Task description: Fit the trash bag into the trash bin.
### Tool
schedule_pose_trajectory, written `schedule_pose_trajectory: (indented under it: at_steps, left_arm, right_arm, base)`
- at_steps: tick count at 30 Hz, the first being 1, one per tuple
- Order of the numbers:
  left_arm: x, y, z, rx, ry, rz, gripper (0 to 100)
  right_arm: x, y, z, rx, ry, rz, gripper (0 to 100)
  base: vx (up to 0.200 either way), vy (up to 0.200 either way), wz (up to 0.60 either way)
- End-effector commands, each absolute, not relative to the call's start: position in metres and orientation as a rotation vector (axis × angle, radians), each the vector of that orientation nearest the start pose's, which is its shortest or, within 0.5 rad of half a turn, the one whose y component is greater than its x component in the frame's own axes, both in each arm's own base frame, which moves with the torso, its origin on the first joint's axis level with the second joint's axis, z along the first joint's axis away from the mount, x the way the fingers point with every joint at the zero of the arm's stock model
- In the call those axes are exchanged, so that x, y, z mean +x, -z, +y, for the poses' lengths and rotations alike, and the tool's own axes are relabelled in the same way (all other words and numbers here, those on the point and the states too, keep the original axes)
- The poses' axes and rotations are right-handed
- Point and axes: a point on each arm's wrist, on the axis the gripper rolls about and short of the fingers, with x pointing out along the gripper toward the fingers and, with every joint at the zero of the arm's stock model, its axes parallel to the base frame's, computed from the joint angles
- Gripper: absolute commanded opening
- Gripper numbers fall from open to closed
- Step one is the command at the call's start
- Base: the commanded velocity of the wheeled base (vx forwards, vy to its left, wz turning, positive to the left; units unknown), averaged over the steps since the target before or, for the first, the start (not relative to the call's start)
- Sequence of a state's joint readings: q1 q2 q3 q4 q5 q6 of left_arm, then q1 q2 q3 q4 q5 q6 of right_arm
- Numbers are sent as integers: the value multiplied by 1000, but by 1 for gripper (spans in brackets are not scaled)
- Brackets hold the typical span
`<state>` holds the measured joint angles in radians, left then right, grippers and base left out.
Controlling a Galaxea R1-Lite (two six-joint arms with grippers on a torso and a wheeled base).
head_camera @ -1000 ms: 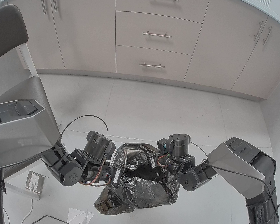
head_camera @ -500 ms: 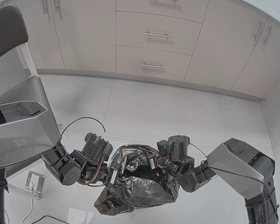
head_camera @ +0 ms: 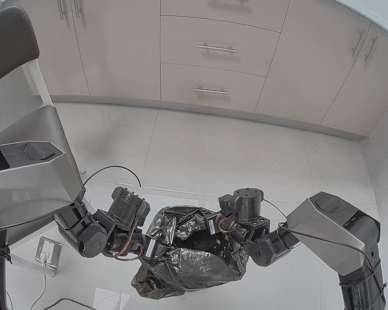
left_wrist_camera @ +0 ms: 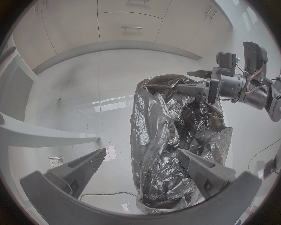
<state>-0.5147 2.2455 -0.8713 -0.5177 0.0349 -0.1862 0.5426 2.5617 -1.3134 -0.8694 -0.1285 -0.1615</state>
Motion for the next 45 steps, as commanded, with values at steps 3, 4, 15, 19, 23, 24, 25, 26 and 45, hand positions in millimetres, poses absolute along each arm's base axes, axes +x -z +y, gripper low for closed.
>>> schedule_pose_trajectory:
  at_steps: [3, 4, 15, 19, 23, 24, 25, 26, 45]
  left_arm:
    - [317, 5, -174, 68, 349, 884, 100]
    - [318, 7, -173, 82, 334, 887, 100]
    - [328, 28, -161, 125, 223, 918, 100]
    - [330, 30, -158, 120, 213, 921, 100]
    - [334, 28, -154, 112, 204, 907, 100]
    - [338, 23, -149, 98, 193, 892, 100]
    - [340, 22, -147, 94, 188, 888, 100]
    - [340, 21, -146, 93, 186, 885, 100]
    - [335, 37, -145, 105, 184, 934, 100]
  right_arm:
    - [408, 13, 237, -258, -427, 330, 100]
    - [409, 12, 235, -250, -422, 323, 100]
    - [411, 15, 236, -243, -423, 308, 100]
    - [411, 17, 236, -244, -423, 311, 100]
    - [412, 20, 236, -245, -422, 314, 100]
    - [412, 20, 236, -247, -422, 314, 100]
    - [413, 21, 236, -247, -421, 316, 100]
    - [413, 23, 236, -248, -419, 319, 100]
    - [416, 28, 234, -245, -414, 318, 100]
  base:
    - [0, 0, 0]
    - [0, 0, 0]
    - [0, 0, 0]
    - [0, 0, 0]
    - [0, 0, 0]
    - [0, 0, 0]
    - [0, 0, 0]
    - [0, 0, 0]
    - [0, 0, 0]
